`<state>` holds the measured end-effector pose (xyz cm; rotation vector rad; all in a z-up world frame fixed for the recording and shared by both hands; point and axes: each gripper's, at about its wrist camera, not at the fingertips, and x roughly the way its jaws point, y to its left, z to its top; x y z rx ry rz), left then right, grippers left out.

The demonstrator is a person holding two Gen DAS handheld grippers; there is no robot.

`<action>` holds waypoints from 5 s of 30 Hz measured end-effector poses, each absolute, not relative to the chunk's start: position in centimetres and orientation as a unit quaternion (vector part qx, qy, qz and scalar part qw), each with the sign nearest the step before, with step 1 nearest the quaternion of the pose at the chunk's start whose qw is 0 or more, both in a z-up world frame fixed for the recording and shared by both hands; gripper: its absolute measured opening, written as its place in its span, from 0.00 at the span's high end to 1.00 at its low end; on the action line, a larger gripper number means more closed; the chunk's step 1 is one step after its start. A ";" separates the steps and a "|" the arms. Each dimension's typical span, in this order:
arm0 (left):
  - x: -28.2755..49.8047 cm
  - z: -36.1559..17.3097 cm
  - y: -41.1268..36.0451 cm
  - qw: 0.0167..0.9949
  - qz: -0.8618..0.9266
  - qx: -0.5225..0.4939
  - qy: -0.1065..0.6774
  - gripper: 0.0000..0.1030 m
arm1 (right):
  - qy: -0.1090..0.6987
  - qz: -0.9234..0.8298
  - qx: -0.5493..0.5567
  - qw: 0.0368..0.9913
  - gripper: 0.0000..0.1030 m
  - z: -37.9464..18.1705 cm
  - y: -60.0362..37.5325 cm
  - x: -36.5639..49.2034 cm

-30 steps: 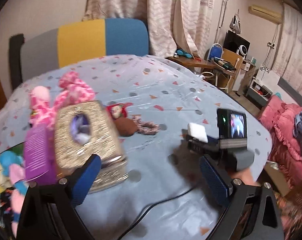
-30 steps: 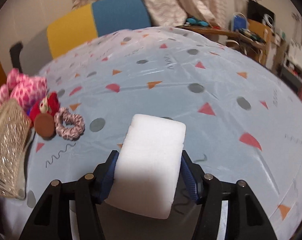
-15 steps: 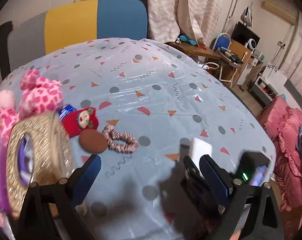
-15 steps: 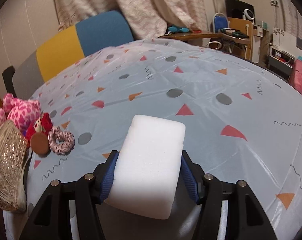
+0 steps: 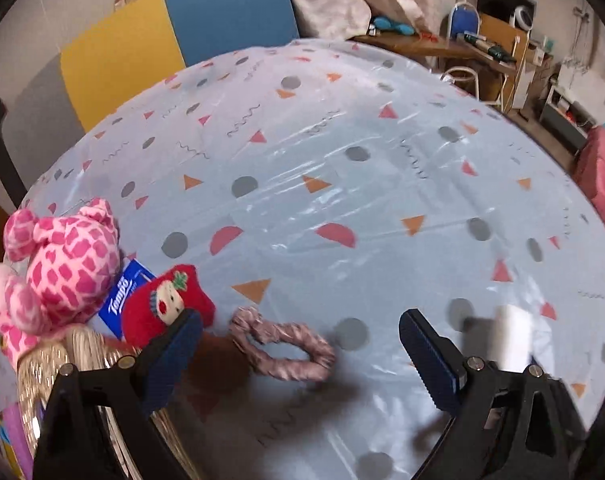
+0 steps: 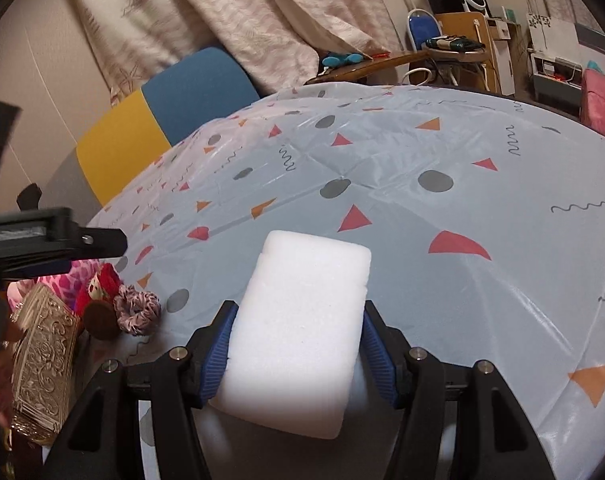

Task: Organize soft objects
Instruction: 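Lift the sponge block with the right tool while the left tool reaches the scrunchie, then grasp the pink satin scrunchie with the left tool, then carry the scrunchie to the gold tin and release it from the left tool, then carry the sponge block over the tin and release it from the right tool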

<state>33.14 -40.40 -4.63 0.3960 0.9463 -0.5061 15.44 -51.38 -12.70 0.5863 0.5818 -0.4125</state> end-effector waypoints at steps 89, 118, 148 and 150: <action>16.4 -1.4 -11.1 0.859 -0.346 -0.070 0.371 0.86 | 0.283 -0.264 0.218 0.896 0.40 -11.5 -49.6 15.4; 19.3 -6.1 11.5 0.893 -0.128 -0.115 0.416 0.86 | 0.283 -0.280 0.153 0.904 0.41 -9.7 -47.9 15.9; 14.7 -5.5 8.1 0.920 -0.122 -0.052 0.370 0.07 | 0.284 -0.089 0.113 0.948 0.41 -2.0 -30.5 12.4; 14.6 -5.6 8.1 0.922 -0.112 -0.040 0.368 0.05 | 0.299 -0.085 0.088 0.946 0.41 -2.0 -29.1 12.5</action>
